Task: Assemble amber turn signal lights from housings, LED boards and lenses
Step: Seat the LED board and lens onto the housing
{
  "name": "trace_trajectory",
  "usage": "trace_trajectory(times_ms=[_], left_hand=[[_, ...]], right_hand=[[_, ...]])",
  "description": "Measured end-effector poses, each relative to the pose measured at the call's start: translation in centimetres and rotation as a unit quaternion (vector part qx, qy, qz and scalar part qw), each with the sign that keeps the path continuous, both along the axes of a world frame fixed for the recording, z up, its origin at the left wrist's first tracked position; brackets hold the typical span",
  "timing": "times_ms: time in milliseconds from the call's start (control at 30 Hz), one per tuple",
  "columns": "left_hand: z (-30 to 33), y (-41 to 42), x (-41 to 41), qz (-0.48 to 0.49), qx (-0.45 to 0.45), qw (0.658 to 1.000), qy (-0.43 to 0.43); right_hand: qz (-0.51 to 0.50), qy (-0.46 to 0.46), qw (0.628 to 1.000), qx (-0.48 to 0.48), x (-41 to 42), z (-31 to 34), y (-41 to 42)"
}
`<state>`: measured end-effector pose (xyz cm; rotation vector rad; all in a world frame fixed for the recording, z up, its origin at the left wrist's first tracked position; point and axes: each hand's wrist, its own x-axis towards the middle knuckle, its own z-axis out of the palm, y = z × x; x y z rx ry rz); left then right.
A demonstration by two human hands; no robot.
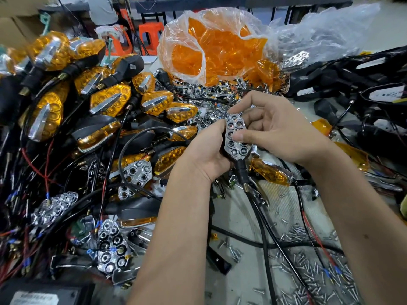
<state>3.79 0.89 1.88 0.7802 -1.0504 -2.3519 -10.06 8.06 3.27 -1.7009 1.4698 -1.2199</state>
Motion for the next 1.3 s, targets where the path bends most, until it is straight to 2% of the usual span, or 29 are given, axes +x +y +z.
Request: trace_trajectory(times_ms=[200,300,467,667,867,1033,1300], left_hand=[[-0.4,-0.2,-0.1,0.018,-0.015,1.0,-0.009],[-0.6,-0.4,-0.1,0.024,-0.017,0.999,-0.014],[-1.0,-0.3,-0.4,0.034,-0.003,0.999,0.001],[-1.9,-0.9,-0.6,0.009,0.014,0.998,0.061],[-1.4,-0.2,-0.1,0.038,0.025,0.996,0.072],[-1.5,-0.6,0.4,0.01,0.004,0.996,0.084],[-1.3,-0.1,-0.2,0.148,-0.075,0.985,0.056]], right_hand=[[-0.01,-0.006,1.0,-0.009,0.2,-0.2,0.1],[-0.008,0.023,1.0,-0.018,0.3,0.0,0.0],[-0.018,0.049,0.999,-0.01,0.2,-0.2,-0.1],[-0.019,0.058,0.998,0.008,0.1,-0.2,-0.2],[-0.037,0.07,0.997,0.007,0.2,-0.6,-0.4],[-0.076,0.061,0.995,0.02,0.2,-1.2,-0.5],[-0.182,-0.017,0.983,0.033,0.3,-0.9,-0.8]])
